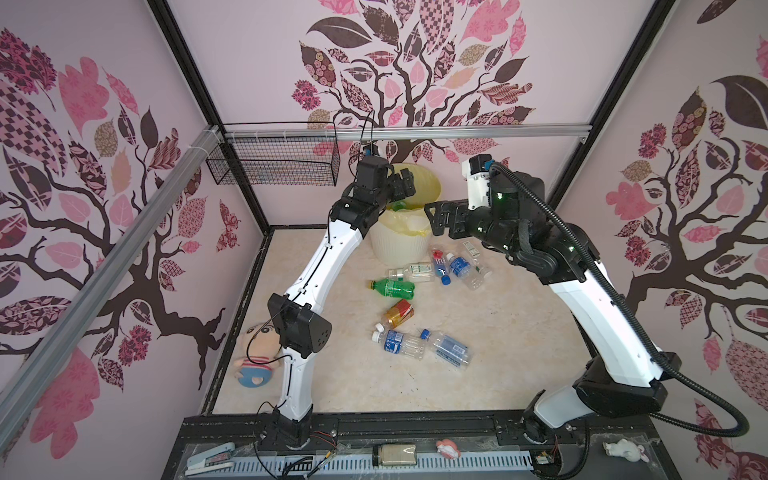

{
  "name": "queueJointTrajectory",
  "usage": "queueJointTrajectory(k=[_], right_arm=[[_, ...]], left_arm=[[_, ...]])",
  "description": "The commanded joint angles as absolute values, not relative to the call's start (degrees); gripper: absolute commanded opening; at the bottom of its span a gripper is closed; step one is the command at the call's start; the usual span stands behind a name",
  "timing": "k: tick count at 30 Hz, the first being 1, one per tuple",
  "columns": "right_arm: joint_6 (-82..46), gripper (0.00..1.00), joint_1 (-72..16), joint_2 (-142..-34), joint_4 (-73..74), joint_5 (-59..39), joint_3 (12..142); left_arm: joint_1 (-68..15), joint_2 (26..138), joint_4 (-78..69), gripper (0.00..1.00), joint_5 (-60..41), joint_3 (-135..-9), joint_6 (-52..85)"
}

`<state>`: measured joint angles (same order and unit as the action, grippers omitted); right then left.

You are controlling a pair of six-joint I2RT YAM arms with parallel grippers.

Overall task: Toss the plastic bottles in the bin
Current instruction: 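Open left gripper over the bin to drop the green bottle, then lower both empty grippers toward the green bottle in front of the bin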

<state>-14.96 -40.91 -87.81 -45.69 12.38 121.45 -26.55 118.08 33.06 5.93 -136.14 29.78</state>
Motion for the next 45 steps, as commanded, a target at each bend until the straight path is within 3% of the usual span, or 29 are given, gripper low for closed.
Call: queueJointTrajectory(k=[1, 17, 45], right_arm=[[-14.93, 1.00, -40.74, -87.89, -45.78, 12.81, 121.55], [-16.53, 1.00, -40.78, -86.77, -46.66, 12.37, 119.53], [-22.94, 1.00, -40.74, -84.58, -48.26, 6.55, 105.17]], left_arm=[[-26.63, 115.50, 33.84, 0.97, 5.54, -136.26, 29.19], [-27.28, 108.25, 38.23, 0.97, 7.52, -127.76, 29.99], [-28.88, 90.26, 45.92, 0.97, 11.87, -94.46, 47.96]])
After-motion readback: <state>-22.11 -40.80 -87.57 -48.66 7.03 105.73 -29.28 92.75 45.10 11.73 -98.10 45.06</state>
